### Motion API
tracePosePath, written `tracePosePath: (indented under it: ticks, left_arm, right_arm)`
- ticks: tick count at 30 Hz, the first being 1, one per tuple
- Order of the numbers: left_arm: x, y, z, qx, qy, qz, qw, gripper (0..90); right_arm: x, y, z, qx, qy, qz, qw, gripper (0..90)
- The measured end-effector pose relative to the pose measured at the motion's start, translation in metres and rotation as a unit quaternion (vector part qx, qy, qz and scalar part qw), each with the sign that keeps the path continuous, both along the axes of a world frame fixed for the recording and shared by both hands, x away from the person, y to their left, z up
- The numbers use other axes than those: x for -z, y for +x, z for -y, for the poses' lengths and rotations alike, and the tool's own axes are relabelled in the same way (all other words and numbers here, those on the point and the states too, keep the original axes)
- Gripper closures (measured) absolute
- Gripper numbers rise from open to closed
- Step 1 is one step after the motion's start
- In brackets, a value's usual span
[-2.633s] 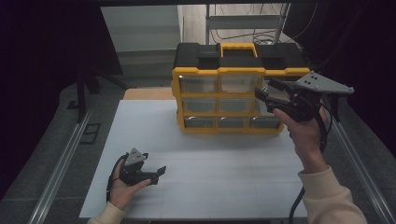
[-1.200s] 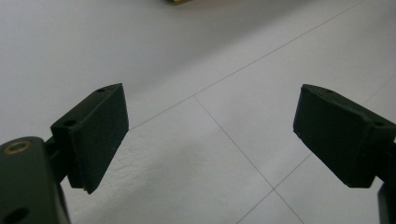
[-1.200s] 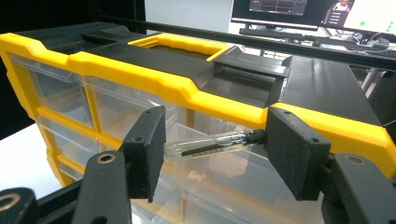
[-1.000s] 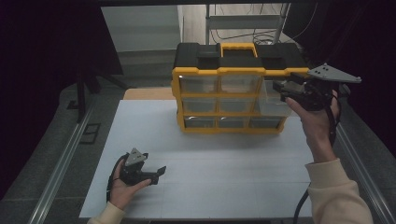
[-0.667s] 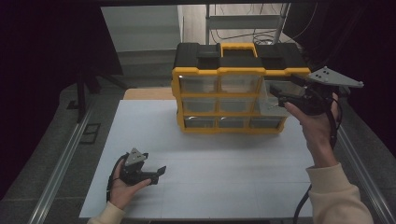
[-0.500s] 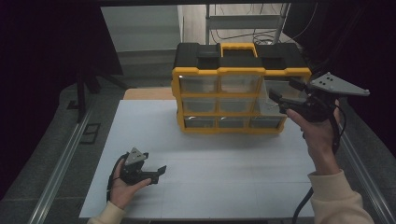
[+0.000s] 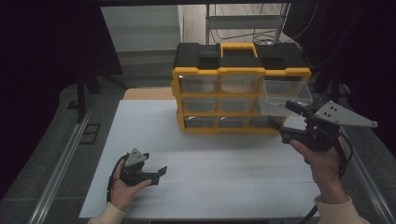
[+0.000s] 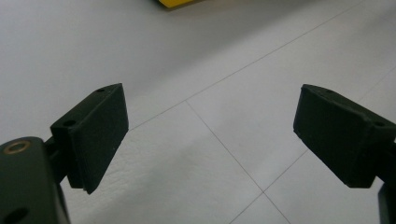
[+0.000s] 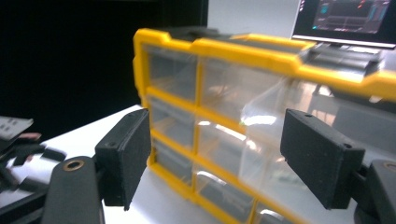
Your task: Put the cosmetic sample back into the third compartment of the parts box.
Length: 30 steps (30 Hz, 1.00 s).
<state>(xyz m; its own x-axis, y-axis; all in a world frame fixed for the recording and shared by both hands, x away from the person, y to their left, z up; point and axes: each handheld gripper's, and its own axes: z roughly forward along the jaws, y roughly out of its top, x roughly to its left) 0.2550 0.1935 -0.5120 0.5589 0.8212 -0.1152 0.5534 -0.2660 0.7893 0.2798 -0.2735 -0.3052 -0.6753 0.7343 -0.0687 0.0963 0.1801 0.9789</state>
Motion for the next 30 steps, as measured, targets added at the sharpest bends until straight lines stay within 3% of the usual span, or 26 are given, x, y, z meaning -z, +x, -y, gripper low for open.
tracePosePath:
  ticks: [4, 8, 11, 12, 14, 19, 25, 30]
  left_arm:
    - [0.0, 0.0, 0.0, 0.0, 0.0, 0.003, 1.0, 10.9]
    - [0.0, 0.0, -0.001, 0.002, 0.0, 0.005, 1.0, 11.0]
    - [0.0, 0.0, -0.001, 0.004, 0.0, 0.007, 1.0, 11.0]
    - [-0.001, 0.0, -0.001, 0.006, 0.002, 0.008, 1.0, 11.0]
    - [0.0, 0.0, -0.001, 0.006, 0.0, 0.008, 1.0, 11.0]
    - [0.0, 0.0, -0.001, 0.008, 0.003, 0.01, 0.9999, 11.0]
    - [0.001, 0.001, 0.0, 0.009, 0.005, 0.011, 0.9999, 11.0]
    - [0.001, 0.001, 0.001, 0.008, 0.003, 0.012, 0.9999, 10.9]
  right_arm:
    - [0.021, -0.009, 0.001, -0.004, -0.005, -0.017, 0.9998, 25.3]
    - [0.055, -0.013, 0.003, -0.011, -0.02, -0.049, 0.9985, 25.3]
    - [0.083, -0.012, 0.006, -0.012, -0.023, -0.078, 0.9966, 25.3]
    - [0.083, -0.012, 0.006, -0.012, -0.023, -0.078, 0.9966, 25.3]
    - [0.103, -0.011, 0.01, -0.011, -0.031, -0.096, 0.9948, 25.4]
    - [0.134, -0.007, 0.019, 0.0, -0.038, -0.128, 0.9911, 25.9]
    - [0.164, -0.005, 0.027, 0.009, -0.047, -0.155, 0.9868, 26.0]
    - [0.169, -0.003, 0.027, 0.011, -0.055, -0.159, 0.9857, 26.0]
